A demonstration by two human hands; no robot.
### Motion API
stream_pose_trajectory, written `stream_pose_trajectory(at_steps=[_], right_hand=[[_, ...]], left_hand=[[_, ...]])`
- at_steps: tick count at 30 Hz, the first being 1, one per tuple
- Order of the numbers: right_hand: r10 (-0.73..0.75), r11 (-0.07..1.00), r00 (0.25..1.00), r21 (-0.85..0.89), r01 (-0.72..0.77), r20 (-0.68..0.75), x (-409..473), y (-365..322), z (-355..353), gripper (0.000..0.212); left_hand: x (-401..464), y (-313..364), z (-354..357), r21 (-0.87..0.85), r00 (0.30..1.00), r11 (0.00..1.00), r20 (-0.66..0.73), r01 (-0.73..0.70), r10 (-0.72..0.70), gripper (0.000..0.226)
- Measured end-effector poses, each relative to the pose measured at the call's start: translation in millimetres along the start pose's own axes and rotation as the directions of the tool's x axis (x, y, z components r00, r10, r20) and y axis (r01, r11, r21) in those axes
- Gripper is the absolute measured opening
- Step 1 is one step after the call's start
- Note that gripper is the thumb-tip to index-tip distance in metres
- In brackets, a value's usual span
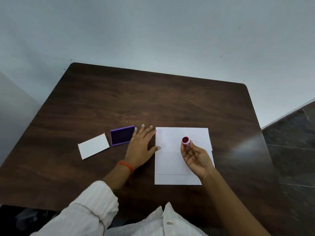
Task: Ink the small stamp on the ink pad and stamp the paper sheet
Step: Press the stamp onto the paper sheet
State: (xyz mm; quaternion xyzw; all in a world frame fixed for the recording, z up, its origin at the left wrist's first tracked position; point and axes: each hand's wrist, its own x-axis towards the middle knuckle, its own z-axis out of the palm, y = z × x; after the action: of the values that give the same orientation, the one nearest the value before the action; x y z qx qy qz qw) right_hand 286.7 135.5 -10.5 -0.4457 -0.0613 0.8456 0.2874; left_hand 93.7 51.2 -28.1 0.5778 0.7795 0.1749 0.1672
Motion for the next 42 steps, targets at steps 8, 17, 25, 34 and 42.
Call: stream_pose_trajectory(at_steps=[8, 17, 25, 34, 42], right_hand=[[-0.137, 0.965, 0.991, -0.226, 0.132, -0.006, 17.9, -10.0, 10.8, 0.020], [-0.553, 0.469, 0.829, -0.794, 0.387, 0.078, 49.8, 4.7, 46.7, 0.032], [-0.614, -0.149, 0.678, -0.902, 0.405, 0.405, 68.6, 13.9, 51.4, 0.024], [-0.562, -0.403, 0.644, -0.852, 0.335, 0.519, 74.2, 18.4, 52.4, 0.027], [-0.473, -0.597, 0.605, -0.738, 0.315, 0.640, 75.5, 21.9, 56.4, 0.023]], left_hand=[[24.6, 3.5, 9.5, 0.243, 0.991, 0.969, 0.135, -0.040, 0.007, 0.067], [37.6, -3.5, 9.6, 0.329, 0.981, 0.941, 0.195, -0.074, 0.009, 0.073], [40.7, -6.1, 9.5, 0.349, 0.980, 0.932, 0.198, -0.097, 0.028, 0.074], [40.0, -7.5, 9.7, 0.318, 0.980, 0.944, 0.196, -0.090, 0.028, 0.074], [40.3, -8.3, 11.9, 0.303, 0.981, 0.949, 0.194, -0.087, 0.028, 0.074]])
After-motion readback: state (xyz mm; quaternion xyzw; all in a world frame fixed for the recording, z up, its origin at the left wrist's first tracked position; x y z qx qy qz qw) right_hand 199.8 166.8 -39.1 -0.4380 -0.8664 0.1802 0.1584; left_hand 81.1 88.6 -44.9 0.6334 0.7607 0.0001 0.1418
